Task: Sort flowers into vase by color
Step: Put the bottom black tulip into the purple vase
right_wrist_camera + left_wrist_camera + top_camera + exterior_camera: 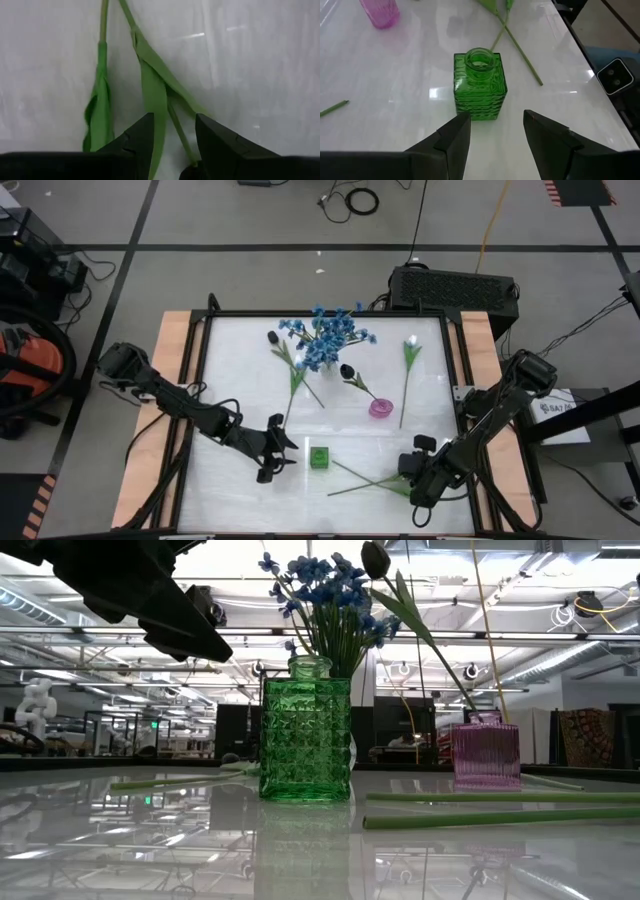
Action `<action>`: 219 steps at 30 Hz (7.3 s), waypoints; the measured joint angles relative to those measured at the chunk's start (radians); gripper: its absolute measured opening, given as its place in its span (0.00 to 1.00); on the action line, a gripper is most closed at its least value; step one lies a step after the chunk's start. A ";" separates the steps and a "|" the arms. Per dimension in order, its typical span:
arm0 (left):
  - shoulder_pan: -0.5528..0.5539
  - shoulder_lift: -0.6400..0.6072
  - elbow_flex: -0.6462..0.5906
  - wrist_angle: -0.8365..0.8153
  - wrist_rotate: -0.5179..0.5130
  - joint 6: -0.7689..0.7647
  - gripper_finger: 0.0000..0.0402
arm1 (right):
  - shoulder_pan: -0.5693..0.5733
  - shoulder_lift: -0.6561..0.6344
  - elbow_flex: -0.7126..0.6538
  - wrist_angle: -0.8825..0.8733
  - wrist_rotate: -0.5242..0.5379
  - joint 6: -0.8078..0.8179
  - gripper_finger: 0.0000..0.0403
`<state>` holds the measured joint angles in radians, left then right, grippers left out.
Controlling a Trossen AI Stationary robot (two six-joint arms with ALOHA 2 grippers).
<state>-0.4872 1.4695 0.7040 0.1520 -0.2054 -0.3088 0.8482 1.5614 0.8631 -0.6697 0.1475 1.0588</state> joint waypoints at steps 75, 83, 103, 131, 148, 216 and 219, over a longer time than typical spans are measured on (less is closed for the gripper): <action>0.038 0.336 0.487 0.022 -0.182 0.368 0.70 | -0.148 -0.101 0.523 -0.646 -0.127 -0.158 0.00; 0.072 0.370 0.487 0.007 -0.190 0.368 0.70 | -0.148 -0.101 0.523 -0.640 -0.127 -0.157 0.01; 0.075 0.369 0.486 -0.008 -0.164 0.375 0.26 | -0.148 -0.101 0.523 -0.641 -0.121 -0.155 0.01; 0.075 0.276 0.486 -0.223 -0.197 0.369 0.02 | -0.141 -0.145 0.523 -0.663 0.046 -0.116 0.37; -0.063 -0.193 0.455 -0.538 -0.195 0.403 0.02 | 0.006 -0.419 0.476 -0.857 0.655 -0.007 0.47; 0.202 0.141 0.124 0.797 -0.126 0.484 0.21 | -0.360 -0.421 -0.133 1.404 0.276 -1.230 0.01; 0.201 0.076 0.124 0.681 -0.133 0.471 0.33 | -0.347 -0.470 -0.133 1.323 0.300 -1.205 0.01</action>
<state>-0.2861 1.5453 0.8280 0.8328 -0.3381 0.1619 0.5009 1.0912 0.7300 0.6532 0.4471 -0.1458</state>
